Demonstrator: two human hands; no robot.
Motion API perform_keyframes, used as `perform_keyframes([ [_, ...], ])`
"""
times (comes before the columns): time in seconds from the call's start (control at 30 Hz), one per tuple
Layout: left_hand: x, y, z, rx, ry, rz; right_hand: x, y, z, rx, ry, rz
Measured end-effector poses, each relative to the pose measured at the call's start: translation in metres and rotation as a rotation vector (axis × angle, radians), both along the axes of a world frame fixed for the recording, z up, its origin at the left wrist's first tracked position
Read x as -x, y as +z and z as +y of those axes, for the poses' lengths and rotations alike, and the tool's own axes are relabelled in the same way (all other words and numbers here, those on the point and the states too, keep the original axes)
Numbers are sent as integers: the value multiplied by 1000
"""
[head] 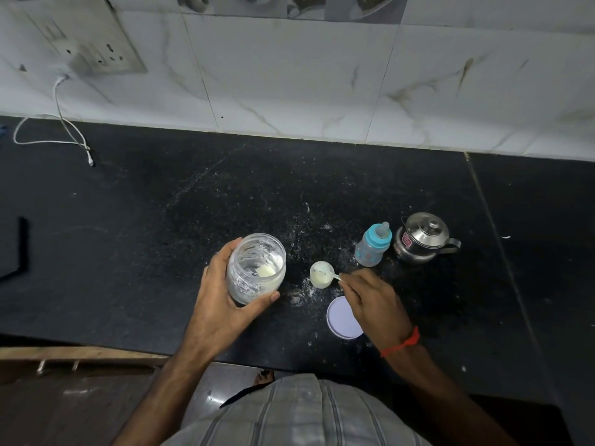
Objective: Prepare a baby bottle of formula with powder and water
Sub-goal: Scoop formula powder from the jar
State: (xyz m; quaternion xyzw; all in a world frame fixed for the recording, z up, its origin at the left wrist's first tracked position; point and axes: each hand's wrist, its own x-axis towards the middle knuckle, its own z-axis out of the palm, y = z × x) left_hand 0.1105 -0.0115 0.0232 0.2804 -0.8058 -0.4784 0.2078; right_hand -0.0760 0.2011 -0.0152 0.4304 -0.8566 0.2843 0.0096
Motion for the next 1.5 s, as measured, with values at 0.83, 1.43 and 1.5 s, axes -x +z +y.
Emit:
perform_keyframes([
  [0.83, 4, 3, 4, 83, -66, -9, -6, -4, 13, 157, 25, 62],
  [1.43, 7, -2, 5, 60, -84, -52, -10, 63, -2, 576, -363, -1104],
  [1.5, 8, -3, 6, 58, -94, -67, -12, 81, -4, 650, -333, -1166],
])
